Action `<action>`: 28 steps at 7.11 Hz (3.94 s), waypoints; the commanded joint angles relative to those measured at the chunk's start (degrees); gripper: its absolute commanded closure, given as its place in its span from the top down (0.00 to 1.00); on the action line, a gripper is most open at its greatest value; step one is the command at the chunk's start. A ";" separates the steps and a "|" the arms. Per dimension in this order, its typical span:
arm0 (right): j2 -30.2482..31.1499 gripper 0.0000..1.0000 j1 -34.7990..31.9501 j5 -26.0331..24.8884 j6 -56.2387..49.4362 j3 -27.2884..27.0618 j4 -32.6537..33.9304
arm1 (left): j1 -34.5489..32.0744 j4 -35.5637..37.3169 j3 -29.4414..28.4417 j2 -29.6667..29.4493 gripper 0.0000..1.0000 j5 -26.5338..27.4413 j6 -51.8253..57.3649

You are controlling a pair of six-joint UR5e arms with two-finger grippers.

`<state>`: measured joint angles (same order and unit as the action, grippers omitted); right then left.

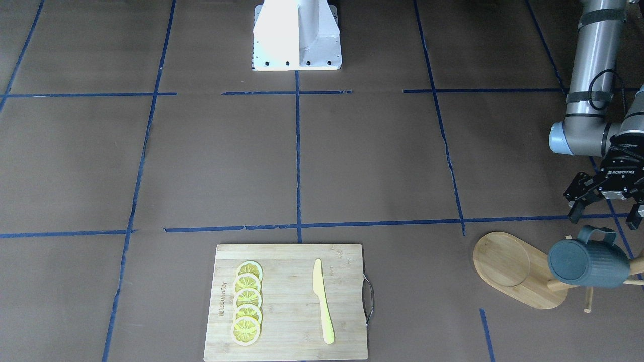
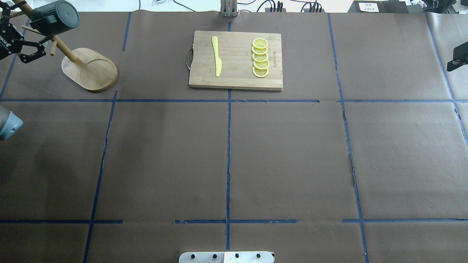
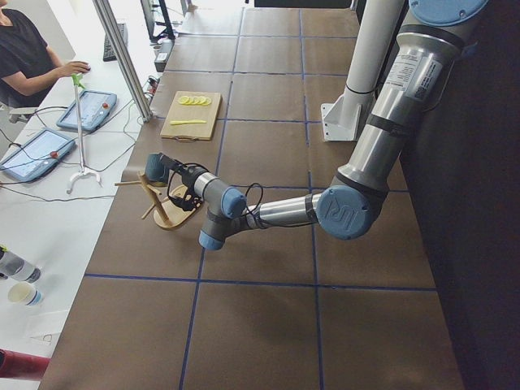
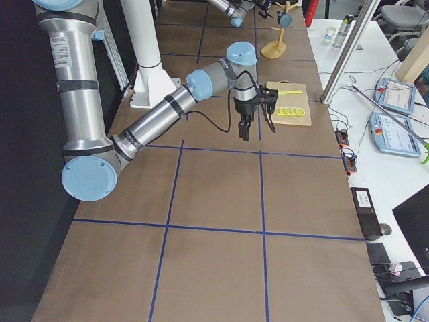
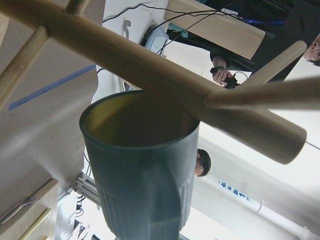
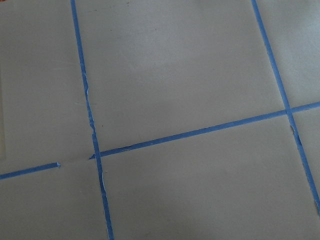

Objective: Hang cup on storage rack

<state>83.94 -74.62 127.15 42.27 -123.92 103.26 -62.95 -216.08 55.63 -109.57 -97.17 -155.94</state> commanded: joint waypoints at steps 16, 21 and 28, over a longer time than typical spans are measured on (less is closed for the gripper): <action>4.57 0.99 -6.94 1.88 -26.42 12.72 1.77 | -23.89 63.37 7.12 8.67 0.99 -38.45 127.25; 4.48 0.99 -7.47 1.79 -30.40 16.60 1.33 | -24.68 97.43 17.35 10.08 0.99 -46.35 139.68; 5.96 0.99 -7.73 3.46 -36.19 21.17 1.15 | -23.53 133.35 41.05 17.90 1.00 -44.35 155.74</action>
<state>89.00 -82.21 130.46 6.95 -103.14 104.49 -86.04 -86.83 96.44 -91.59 -142.62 -4.23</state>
